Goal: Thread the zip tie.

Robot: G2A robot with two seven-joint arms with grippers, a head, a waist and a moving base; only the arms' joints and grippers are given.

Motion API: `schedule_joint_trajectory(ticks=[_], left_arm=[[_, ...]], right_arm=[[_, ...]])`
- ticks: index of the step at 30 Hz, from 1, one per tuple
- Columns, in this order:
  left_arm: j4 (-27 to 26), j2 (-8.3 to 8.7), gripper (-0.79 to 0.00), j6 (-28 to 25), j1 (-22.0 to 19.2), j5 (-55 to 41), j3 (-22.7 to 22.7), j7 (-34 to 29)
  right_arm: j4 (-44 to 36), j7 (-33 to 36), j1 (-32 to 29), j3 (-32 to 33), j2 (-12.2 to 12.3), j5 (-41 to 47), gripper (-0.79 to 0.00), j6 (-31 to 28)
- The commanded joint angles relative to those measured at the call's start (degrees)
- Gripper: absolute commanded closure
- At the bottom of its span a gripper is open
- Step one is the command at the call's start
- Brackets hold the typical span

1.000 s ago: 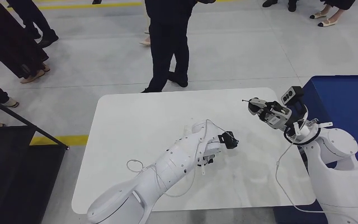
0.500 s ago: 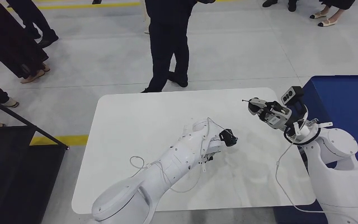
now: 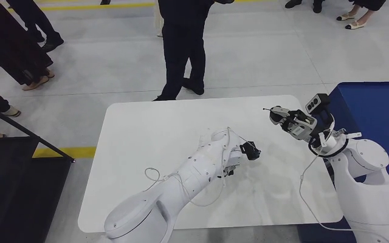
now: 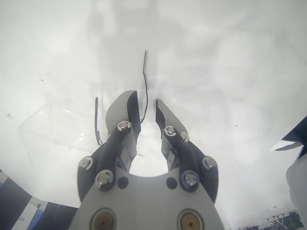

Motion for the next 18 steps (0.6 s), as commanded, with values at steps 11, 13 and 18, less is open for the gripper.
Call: schedule_joint_trajectory(ticks=[11,13,18], left_arm=[[2.6,-1.71,0.0,1.5,-1.0,0.5,0.8,0.9],[1.8,-1.87,0.0,2.5,-1.1,1.1,1.0,0.9],[-3.4,-1.5,0.0,5.4,-1.1,3.0,0.7,-0.2]], right_arm=[[0.0,0.0,0.0,0.0,0.0,0.0,0.0,0.0],[0.0,0.0,0.0,0.0,0.0,0.0,0.0,0.0],[0.0,0.0,0.0,0.0,0.0,0.0,0.0,0.0]])
